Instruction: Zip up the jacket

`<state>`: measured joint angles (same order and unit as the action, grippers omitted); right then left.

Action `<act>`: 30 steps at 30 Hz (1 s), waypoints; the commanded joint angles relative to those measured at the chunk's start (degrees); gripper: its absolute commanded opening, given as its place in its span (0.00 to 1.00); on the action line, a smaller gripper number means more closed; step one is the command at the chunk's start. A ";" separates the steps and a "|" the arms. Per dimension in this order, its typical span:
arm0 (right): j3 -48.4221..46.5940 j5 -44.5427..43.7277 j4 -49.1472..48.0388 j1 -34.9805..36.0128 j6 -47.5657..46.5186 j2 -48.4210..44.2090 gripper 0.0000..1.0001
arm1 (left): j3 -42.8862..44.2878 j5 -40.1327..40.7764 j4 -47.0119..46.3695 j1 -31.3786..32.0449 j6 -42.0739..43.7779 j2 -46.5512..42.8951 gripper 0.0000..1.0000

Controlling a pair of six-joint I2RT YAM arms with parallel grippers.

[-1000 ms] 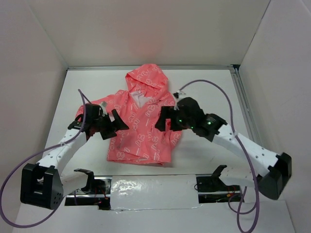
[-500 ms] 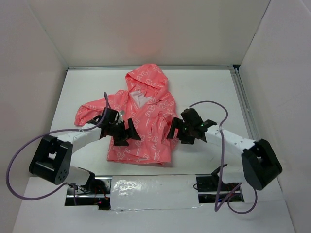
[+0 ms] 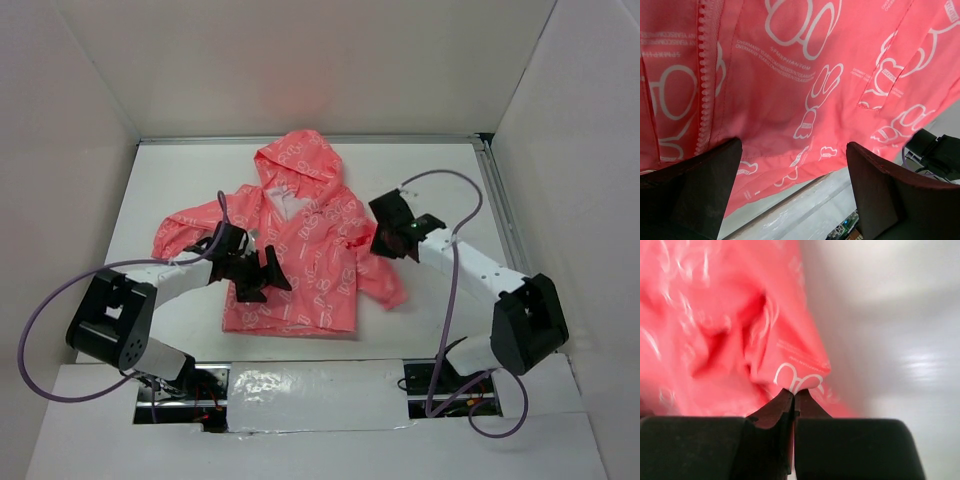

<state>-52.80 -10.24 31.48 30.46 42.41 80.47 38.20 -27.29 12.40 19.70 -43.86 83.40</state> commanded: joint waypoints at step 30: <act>-0.63 18.51 -21.21 11.11 -3.73 -9.91 1.00 | -1.28 14.19 19.06 -1.68 -6.94 -30.12 0.99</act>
<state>-50.76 2.50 15.14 39.24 36.01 68.25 38.54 -14.94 27.55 19.35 -48.31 54.65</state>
